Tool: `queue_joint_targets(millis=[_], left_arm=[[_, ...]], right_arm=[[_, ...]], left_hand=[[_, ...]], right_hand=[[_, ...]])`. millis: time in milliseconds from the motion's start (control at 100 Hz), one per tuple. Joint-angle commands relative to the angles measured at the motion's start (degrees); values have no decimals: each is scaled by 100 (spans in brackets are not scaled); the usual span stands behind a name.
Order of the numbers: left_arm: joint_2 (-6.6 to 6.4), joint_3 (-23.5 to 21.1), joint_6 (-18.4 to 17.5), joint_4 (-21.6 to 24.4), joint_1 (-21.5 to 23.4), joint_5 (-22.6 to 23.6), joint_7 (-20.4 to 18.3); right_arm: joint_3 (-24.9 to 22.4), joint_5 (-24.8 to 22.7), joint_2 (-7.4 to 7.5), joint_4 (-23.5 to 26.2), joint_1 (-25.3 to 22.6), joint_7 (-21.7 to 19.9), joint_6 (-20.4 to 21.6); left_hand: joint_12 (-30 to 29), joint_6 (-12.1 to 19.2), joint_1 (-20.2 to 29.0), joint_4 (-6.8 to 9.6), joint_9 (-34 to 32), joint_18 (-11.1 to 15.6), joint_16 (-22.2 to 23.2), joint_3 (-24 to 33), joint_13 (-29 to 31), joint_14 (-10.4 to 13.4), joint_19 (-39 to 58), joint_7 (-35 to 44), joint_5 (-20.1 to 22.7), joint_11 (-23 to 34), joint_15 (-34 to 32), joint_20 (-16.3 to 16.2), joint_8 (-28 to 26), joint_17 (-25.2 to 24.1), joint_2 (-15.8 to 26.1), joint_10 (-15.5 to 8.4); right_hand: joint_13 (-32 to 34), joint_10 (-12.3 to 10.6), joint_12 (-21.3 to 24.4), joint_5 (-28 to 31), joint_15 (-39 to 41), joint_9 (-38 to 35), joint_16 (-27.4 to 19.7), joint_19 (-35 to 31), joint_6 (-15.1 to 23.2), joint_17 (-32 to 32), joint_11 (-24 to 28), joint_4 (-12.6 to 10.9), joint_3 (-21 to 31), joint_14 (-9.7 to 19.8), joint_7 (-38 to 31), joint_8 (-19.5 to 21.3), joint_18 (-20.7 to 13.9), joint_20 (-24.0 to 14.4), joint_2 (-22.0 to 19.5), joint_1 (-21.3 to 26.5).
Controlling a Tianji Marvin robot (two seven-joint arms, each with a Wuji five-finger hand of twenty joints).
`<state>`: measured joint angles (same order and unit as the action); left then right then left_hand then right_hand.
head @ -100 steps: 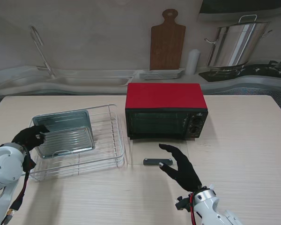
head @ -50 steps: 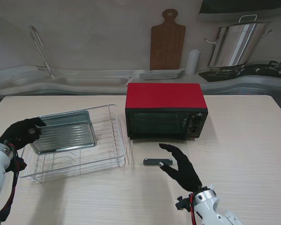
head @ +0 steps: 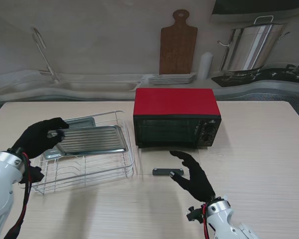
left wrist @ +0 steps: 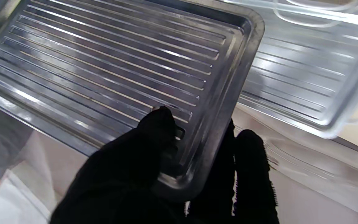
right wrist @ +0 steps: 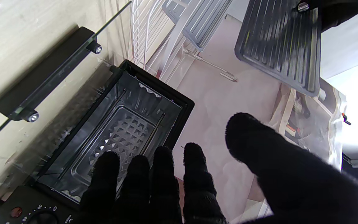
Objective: Slide the trays into the oven
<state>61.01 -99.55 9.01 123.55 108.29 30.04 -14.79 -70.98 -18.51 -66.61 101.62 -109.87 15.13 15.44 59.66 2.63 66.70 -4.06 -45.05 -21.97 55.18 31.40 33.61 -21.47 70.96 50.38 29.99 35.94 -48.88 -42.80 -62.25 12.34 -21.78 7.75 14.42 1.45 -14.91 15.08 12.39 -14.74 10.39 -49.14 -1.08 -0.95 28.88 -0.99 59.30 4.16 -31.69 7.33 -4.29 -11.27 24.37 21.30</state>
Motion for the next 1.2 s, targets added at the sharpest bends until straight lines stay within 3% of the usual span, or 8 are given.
queue_joint_targets(millis=[0, 110, 250, 730, 910, 1190], left_arm=[[76, 139, -86, 140, 8, -79, -91], [72, 419, -184, 107, -98, -149, -51], [43, 701, -276, 40, -270, -212, -130], [-51, 1300, -400, -150, -693, -189, -478], [-78, 1443, -432, -190, -795, -192, -589], [-84, 1715, -426, -247, -951, -140, -585]], right_arm=[[34, -20, -40, 58, 2, -124, 54], [84, -26, -40, 52, 61, -131, 92], [206, -2, -65, 22, 164, -49, 100], [426, 325, -74, 102, 324, -176, 110], [516, 416, -94, 74, 374, -150, 96], [672, 538, -149, -8, 465, 0, 255]], left_hand=[[483, 309, 361, 387, -762, -247, 236, 759, 483, -187, 302, 1818, 771, 1397, -706, -130, -962, 24, 624, -88], [481, 309, 341, 382, -777, -257, 228, 780, 499, -186, 306, 1816, 771, 1389, -706, -135, -966, 43, 609, -93], [482, 309, 323, 374, -784, -270, 221, 815, 506, -190, 303, 1814, 772, 1375, -704, -140, -971, 47, 595, -82], [498, 309, 303, 362, -798, -242, 216, 836, 513, -169, 301, 1810, 773, 1350, -699, -142, -978, 62, 600, -103], [508, 309, 301, 363, -791, -240, 215, 833, 522, -145, 304, 1810, 773, 1344, -700, -143, -979, 66, 596, -112], [502, 313, 283, 354, -825, -255, 205, 863, 571, -147, 331, 1801, 769, 1327, -705, -149, -978, 128, 551, -103]], right_hand=[[11, -40, -125, -332, 139, 71, 106, -217, 101, -102, 151, 69, 158, -8, -152, 103, -1, -132, 190, 2], [63, 45, -219, -499, 498, 191, 301, -501, -8, -310, 401, 228, 144, -213, -263, 125, 180, -314, 404, -131], [44, 83, -317, -680, 771, 306, 447, -687, -81, -441, 696, 338, 166, -251, -372, 184, 218, -445, 655, -238], [188, 138, -320, -699, 803, 304, 453, -903, -134, -795, 822, 454, -89, -331, -470, 224, 292, -582, 750, -55], [526, 181, -333, -388, 904, -59, 494, -1018, -116, -1088, 874, 460, 91, -399, -577, 251, 333, -639, 876, 81], [1523, 248, -375, 557, 1071, -1175, 589, -1146, 43, -1990, 777, 609, 634, -588, -674, 386, 491, -676, 1317, 519]])
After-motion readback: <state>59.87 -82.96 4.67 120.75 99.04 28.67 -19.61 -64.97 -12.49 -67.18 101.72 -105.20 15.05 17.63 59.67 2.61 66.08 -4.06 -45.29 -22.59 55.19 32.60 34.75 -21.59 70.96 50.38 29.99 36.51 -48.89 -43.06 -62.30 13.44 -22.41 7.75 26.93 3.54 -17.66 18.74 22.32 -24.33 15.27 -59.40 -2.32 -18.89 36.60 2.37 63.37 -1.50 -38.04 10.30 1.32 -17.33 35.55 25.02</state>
